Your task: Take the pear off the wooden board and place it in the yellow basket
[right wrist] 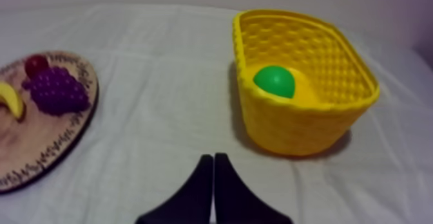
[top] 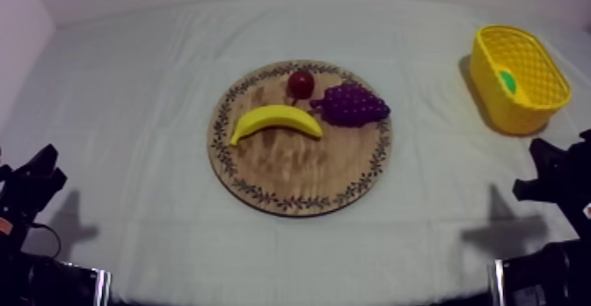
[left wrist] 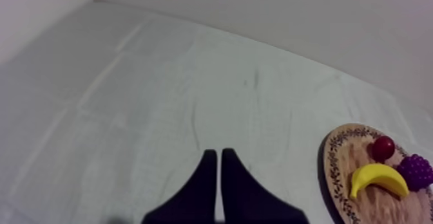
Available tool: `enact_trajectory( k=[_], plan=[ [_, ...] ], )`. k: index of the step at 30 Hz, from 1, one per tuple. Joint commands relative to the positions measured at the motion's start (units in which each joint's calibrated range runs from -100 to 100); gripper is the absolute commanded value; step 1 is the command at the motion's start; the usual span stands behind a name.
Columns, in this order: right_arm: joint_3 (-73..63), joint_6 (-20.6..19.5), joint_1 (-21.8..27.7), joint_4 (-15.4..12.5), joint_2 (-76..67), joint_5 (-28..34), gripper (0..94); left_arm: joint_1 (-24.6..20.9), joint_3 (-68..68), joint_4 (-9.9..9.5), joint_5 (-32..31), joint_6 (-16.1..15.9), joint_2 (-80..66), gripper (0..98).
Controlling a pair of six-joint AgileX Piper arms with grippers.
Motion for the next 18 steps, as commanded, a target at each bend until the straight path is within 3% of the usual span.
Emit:
enact_trajectory(
  k=[1,18],
  plan=[
    [0.0,2.4,1.1,0.0,-0.1,-0.1,0.5,0.0,-0.1,-0.01,0.0,0.0,0.0,0.1],
    [0.0,2.4,1.8,0.0,-0.2,-0.1,0.5,0.0,-0.1,-0.01,0.0,0.0,0.0,0.1]
  ],
)
